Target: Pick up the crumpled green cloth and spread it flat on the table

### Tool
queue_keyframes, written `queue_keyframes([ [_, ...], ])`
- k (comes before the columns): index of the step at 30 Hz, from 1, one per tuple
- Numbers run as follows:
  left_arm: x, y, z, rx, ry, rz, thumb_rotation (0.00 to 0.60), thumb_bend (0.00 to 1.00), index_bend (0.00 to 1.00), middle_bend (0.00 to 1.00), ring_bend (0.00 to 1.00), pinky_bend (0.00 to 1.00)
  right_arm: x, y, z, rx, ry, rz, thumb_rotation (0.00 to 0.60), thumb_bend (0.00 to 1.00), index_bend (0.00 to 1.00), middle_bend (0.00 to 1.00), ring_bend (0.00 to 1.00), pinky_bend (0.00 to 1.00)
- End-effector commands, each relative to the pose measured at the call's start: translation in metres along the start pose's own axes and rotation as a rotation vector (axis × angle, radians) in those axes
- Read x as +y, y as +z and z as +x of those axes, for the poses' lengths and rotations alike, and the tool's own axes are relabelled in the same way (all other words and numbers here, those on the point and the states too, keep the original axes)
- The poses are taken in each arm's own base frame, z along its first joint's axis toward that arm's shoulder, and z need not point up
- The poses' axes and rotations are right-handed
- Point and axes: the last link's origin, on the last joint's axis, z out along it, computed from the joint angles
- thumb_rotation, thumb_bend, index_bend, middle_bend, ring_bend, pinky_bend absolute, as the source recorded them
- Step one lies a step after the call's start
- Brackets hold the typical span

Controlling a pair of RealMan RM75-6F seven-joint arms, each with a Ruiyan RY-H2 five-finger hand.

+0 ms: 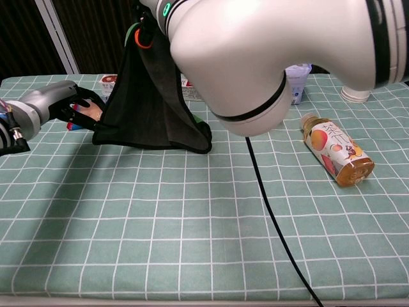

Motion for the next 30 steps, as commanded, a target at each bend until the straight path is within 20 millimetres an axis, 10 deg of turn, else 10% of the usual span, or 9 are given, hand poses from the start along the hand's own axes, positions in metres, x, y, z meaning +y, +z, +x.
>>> queue_keyframes([
  [1, -0.004, -0.002, 0.004, 0.041, -0.046, -0.005, 0.474, 0.20, 0.53, 0.24, 0.17, 0.23, 0.010, -0.001, 0.004, -0.011, 0.016, -0.011, 0.600, 0.54, 0.78, 0.34, 0.13, 0.01],
  [16, 0.000, -0.011, 0.012, 0.097, -0.142, -0.109, 0.600, 0.48, 0.81, 0.44, 0.25, 0.24, 0.033, -0.015, 0.013, -0.079, 0.129, -0.005, 0.600, 0.54, 0.77, 0.34, 0.13, 0.01],
  [30, 0.004, -0.035, 0.076, 0.140, -0.131, -0.265, 0.600, 0.48, 0.82, 0.45, 0.25, 0.23, 0.084, -0.041, 0.043, -0.176, 0.326, 0.035, 0.600, 0.54, 0.77, 0.34, 0.13, 0.01],
])
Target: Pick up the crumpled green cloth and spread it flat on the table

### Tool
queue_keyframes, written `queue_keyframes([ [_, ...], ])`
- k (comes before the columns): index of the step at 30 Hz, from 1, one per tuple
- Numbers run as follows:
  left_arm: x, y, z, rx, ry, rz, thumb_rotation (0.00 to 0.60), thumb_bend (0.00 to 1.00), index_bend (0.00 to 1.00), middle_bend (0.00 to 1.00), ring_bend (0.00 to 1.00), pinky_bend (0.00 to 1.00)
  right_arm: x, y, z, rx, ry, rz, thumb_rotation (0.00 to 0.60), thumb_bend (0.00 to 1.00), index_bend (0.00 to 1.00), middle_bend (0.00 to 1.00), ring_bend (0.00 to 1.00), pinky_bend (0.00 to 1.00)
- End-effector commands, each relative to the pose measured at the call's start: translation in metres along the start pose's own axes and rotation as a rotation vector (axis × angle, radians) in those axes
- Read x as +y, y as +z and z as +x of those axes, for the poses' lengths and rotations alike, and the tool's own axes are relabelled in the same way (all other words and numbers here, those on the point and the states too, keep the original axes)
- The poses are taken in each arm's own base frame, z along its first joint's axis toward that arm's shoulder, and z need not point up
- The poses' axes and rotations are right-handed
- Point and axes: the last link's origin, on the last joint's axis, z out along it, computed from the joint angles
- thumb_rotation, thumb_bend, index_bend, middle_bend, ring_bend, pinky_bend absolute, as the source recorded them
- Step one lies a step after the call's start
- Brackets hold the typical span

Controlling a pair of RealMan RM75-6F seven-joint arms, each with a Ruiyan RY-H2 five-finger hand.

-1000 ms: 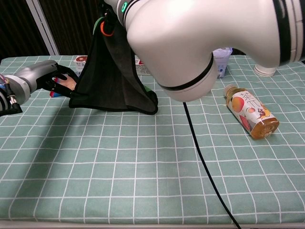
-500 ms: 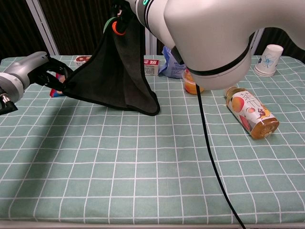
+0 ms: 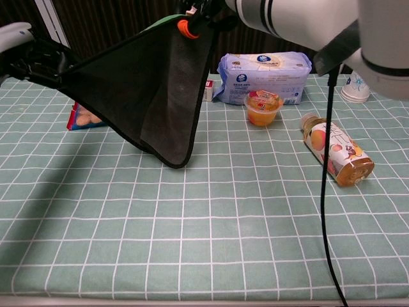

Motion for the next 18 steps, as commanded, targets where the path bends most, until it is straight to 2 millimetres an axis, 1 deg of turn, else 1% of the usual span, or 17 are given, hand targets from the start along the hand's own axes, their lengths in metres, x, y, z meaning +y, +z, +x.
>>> queue_keyframes([
  [1, 0.004, 0.005, 0.017, 0.014, -0.009, -0.017, 0.600, 0.48, 0.82, 0.45, 0.25, 0.23, 0.013, -0.002, 0.007, -0.061, 0.087, 0.000, 0.599, 0.54, 0.77, 0.34, 0.13, 0.01],
  [7, 0.009, 0.029, 0.039, 0.072, 0.017, -0.024, 0.600, 0.48, 0.82, 0.45, 0.25, 0.23, 0.023, 0.012, 0.019, -0.078, 0.129, 0.020, 0.600, 0.54, 0.75, 0.34, 0.12, 0.01],
  [14, 0.011, 0.060, 0.059, 0.188, -0.001, -0.011, 0.600, 0.47, 0.82, 0.45, 0.25, 0.23, 0.037, 0.032, 0.035, -0.020, 0.175, 0.034, 0.595, 0.54, 0.73, 0.34, 0.12, 0.01],
  [18, 0.015, 0.068, 0.069, 0.244, -0.016, -0.024, 0.600, 0.47, 0.81, 0.45, 0.25, 0.23, 0.036, 0.038, 0.043, -0.007, 0.213, 0.072, 0.599, 0.54, 0.73, 0.34, 0.12, 0.01],
])
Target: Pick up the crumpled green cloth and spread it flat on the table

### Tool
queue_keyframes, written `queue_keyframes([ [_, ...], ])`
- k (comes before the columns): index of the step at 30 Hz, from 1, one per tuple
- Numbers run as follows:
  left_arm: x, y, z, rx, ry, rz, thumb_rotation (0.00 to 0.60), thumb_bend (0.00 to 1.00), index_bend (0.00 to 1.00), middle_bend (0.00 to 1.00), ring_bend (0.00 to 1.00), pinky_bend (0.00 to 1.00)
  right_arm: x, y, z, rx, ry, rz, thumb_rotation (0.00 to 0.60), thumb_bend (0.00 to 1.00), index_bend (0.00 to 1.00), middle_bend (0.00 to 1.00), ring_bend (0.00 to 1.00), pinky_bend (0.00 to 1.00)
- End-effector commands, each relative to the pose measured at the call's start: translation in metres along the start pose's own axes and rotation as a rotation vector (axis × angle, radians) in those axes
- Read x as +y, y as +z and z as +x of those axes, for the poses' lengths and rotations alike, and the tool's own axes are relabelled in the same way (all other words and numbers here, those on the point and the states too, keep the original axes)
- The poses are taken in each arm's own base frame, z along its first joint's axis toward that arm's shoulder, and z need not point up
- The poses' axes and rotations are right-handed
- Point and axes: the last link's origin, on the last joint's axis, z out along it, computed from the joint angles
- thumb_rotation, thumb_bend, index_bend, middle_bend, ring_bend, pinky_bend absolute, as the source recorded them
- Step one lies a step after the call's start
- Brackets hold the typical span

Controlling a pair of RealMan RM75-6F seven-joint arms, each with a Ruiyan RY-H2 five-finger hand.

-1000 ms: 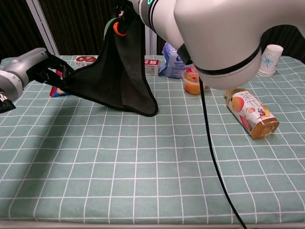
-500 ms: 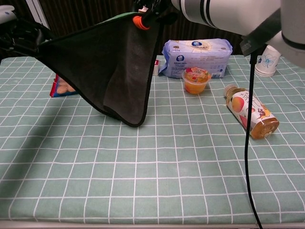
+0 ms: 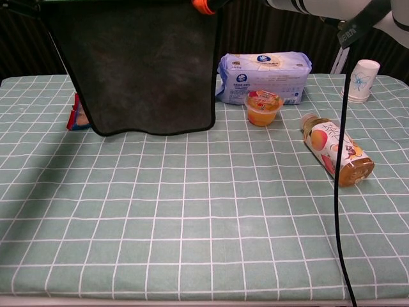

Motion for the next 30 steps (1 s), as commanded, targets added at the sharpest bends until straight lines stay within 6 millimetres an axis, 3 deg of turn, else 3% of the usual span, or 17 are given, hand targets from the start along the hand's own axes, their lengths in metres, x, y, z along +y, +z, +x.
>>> queue_keyframes([
  [1, 0.004, 0.006, 0.004, 0.042, -0.016, -0.013, 0.600, 0.47, 0.81, 0.45, 0.25, 0.23, -0.002, 0.006, 0.007, 0.004, 0.030, 0.046, 0.599, 0.54, 0.73, 0.34, 0.12, 0.01],
  [4, -0.001, -0.002, 0.000, 0.026, 0.007, -0.026, 0.600, 0.47, 0.81, 0.45, 0.25, 0.23, 0.006, 0.004, 0.005, -0.015, 0.019, 0.057, 0.599, 0.54, 0.73, 0.34, 0.12, 0.01],
  [11, -0.022, -0.045, -0.021, -0.071, 0.090, -0.059, 0.600, 0.46, 0.81, 0.44, 0.25, 0.23, 0.036, -0.012, -0.016, -0.131, -0.031, 0.041, 0.599, 0.52, 0.72, 0.34, 0.11, 0.01],
  [21, -0.033, -0.100, -0.036, -0.201, 0.151, -0.113, 0.600, 0.45, 0.80, 0.44, 0.25, 0.23, 0.055, -0.050, -0.038, -0.295, -0.080, 0.047, 0.597, 0.52, 0.71, 0.34, 0.10, 0.01],
  [30, -0.039, -0.129, -0.055, -0.333, 0.230, -0.135, 0.600, 0.44, 0.80, 0.43, 0.25, 0.23, 0.067, -0.076, -0.066, -0.366, -0.136, 0.075, 0.596, 0.50, 0.70, 0.34, 0.09, 0.01],
])
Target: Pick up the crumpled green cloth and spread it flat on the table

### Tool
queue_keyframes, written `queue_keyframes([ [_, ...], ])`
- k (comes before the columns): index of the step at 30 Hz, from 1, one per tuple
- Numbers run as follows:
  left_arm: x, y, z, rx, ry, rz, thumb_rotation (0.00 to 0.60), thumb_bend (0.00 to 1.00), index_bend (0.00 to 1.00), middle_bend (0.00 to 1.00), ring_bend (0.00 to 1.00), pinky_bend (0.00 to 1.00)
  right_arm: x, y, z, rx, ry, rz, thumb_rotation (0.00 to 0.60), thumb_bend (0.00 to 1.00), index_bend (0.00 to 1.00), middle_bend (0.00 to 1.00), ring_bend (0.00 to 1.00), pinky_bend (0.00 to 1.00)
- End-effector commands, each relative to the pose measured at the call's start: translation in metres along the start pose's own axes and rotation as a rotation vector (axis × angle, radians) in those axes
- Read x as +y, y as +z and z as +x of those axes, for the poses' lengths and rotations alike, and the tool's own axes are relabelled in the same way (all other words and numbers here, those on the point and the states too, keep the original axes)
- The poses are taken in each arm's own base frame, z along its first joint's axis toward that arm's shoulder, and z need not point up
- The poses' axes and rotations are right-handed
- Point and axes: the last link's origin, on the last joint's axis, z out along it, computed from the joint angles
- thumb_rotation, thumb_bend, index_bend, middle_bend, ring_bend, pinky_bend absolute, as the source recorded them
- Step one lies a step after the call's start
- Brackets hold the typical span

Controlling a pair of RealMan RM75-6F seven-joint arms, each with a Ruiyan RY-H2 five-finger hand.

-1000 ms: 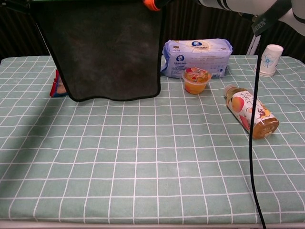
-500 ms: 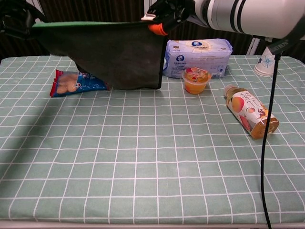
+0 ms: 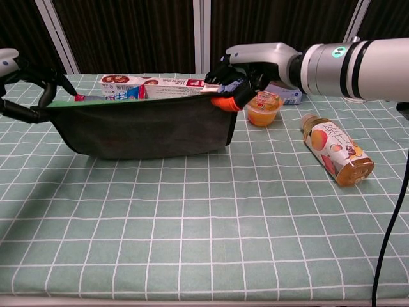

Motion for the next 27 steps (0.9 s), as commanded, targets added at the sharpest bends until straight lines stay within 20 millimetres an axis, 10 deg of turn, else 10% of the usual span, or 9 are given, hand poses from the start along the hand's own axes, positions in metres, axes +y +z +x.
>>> queue_keyframes([
  [1, 0.001, -0.006, -0.008, -0.048, 0.032, -0.010, 0.600, 0.44, 0.79, 0.43, 0.25, 0.23, 0.003, -0.005, -0.013, -0.017, -0.027, 0.008, 0.592, 0.50, 0.69, 0.34, 0.09, 0.01],
  [19, 0.012, -0.030, -0.035, -0.370, 0.158, -0.017, 0.596, 0.19, 0.33, 0.31, 0.23, 0.22, 0.029, -0.033, -0.073, -0.046, -0.294, 0.071, 0.434, 0.37, 0.48, 0.27, 0.04, 0.00],
  [27, 0.024, -0.037, -0.028, -0.360, 0.153, -0.055, 0.455, 0.09, 0.29, 0.27, 0.21, 0.21, 0.048, -0.058, -0.086, -0.088, -0.434, 0.051, 0.244, 0.04, 0.06, 0.09, 0.00, 0.00],
])
